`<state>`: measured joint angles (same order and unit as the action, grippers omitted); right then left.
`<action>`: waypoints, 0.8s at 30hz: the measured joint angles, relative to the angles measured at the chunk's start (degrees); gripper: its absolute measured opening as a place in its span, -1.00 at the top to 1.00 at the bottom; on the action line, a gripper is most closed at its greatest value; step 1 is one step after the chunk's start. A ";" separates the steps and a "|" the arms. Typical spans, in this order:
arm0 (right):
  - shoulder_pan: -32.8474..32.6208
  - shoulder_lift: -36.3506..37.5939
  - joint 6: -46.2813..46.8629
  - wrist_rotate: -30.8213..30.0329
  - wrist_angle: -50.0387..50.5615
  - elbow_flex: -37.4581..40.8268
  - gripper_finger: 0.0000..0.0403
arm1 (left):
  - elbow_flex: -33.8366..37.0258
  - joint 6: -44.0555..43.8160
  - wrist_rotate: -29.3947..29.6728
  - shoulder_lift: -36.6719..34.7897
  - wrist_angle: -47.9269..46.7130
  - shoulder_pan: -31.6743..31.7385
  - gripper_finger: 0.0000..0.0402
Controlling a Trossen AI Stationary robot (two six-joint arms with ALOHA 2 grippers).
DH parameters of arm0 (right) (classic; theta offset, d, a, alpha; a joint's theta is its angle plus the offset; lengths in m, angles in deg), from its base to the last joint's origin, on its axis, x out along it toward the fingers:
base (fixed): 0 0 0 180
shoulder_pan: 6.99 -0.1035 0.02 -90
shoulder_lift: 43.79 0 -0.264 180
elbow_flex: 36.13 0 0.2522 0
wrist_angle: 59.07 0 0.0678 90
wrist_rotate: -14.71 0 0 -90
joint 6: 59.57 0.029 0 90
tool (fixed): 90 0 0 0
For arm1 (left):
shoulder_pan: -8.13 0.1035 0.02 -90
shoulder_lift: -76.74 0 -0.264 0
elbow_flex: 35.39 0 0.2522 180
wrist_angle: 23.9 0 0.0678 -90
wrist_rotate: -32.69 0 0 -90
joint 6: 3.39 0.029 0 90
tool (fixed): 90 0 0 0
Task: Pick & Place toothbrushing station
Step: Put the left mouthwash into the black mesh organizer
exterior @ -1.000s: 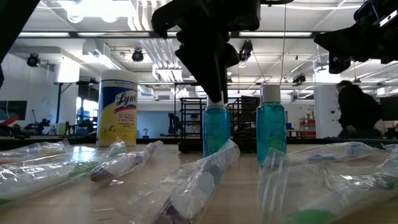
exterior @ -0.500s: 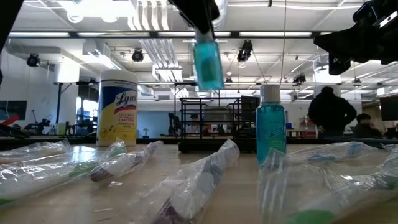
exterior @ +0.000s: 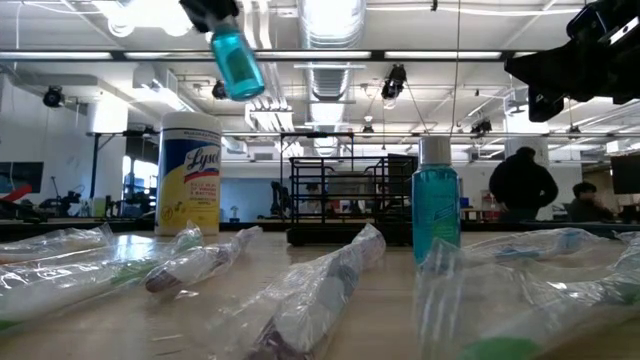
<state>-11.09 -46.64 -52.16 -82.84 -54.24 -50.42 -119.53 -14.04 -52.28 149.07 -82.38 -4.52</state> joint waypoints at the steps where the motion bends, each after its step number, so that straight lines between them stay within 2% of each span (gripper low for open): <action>1: 0.00 0.00 0.02 -0.03 0.00 0.00 0.96 | 3.68 -1.59 0.50 -3.19 2.16 0.00 0.51; 6: 0.00 0.02 0.12 -0.09 0.00 0.00 0.96 | 19.33 -8.37 4.12 -18.55 10.39 0.00 0.51; 12: 0.00 0.04 0.05 -0.09 0.00 0.00 0.96 | 32.23 -11.50 9.39 -31.66 20.60 0.02 0.51; 18: 0.00 0.04 0.01 -0.09 0.20 0.00 0.96 | 40.98 -12.17 12.48 -37.38 29.88 0.02 0.51; 24: 0.02 0.04 0.07 -0.08 0.74 0.00 0.96 | 46.67 -16.24 12.96 -38.29 30.84 0.02 0.51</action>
<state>-11.08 -46.60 -52.09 -82.92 -53.50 -50.42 -72.86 -30.28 -39.33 110.78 -51.54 -4.49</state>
